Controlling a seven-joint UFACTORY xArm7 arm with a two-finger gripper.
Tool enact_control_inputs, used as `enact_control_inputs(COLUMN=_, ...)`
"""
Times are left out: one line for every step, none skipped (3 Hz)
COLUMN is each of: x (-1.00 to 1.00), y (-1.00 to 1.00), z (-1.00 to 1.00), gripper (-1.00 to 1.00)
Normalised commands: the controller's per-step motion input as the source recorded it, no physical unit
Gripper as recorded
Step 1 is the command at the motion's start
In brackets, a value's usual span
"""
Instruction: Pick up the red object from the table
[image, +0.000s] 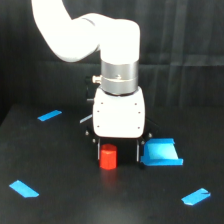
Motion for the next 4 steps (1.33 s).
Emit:
enact_control_inputs(x=0.21, y=0.09, z=-0.08, gripper=-0.08)
enact_control_inputs(x=0.05, y=0.15, z=0.01, gripper=-0.62)
enact_control_inputs(x=0.0, y=0.19, z=0.14, gripper=-0.96)
enact_control_inputs(x=-0.05, y=0.19, z=0.2, gripper=-0.91)
